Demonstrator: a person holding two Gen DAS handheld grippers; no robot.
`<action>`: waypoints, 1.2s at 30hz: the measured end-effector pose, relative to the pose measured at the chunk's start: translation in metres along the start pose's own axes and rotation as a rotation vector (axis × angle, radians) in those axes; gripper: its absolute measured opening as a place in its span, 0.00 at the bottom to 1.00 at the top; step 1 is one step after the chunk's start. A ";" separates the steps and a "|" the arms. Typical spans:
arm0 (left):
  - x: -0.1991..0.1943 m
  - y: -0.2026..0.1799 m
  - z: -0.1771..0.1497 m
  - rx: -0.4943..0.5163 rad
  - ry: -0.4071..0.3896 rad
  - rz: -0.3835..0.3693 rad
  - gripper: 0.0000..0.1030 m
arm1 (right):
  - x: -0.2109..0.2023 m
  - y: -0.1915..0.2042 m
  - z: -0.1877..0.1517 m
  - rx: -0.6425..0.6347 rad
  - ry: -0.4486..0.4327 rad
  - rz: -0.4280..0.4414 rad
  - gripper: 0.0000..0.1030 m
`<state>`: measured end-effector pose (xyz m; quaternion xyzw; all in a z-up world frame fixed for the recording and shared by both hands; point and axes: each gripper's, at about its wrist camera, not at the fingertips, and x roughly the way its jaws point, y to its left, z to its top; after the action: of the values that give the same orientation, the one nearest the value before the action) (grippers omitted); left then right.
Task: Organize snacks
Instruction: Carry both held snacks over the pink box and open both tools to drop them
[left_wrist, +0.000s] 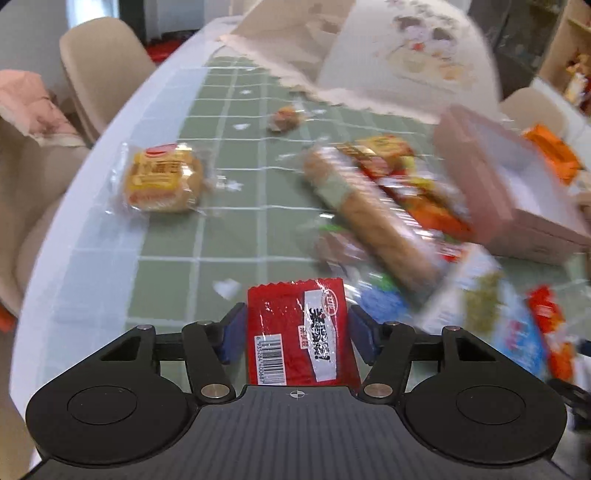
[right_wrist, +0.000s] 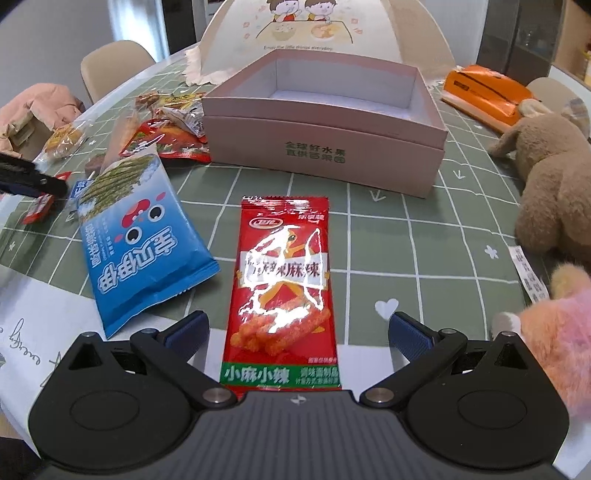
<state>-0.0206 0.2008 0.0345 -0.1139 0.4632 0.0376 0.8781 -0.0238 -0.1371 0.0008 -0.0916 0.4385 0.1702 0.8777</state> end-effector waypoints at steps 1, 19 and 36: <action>-0.011 -0.008 -0.004 -0.003 -0.002 -0.040 0.63 | 0.002 -0.001 0.002 0.005 -0.003 -0.001 1.00; -0.021 -0.191 0.142 0.074 -0.275 -0.435 0.59 | -0.098 -0.052 0.039 0.042 -0.154 -0.012 0.44; -0.021 -0.006 0.098 -0.188 -0.297 -0.120 0.59 | -0.063 -0.035 0.190 0.001 -0.277 0.005 0.66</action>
<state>0.0470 0.2186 0.1059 -0.2159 0.3153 0.0448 0.9230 0.0946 -0.1243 0.1657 -0.0656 0.3136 0.1831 0.9294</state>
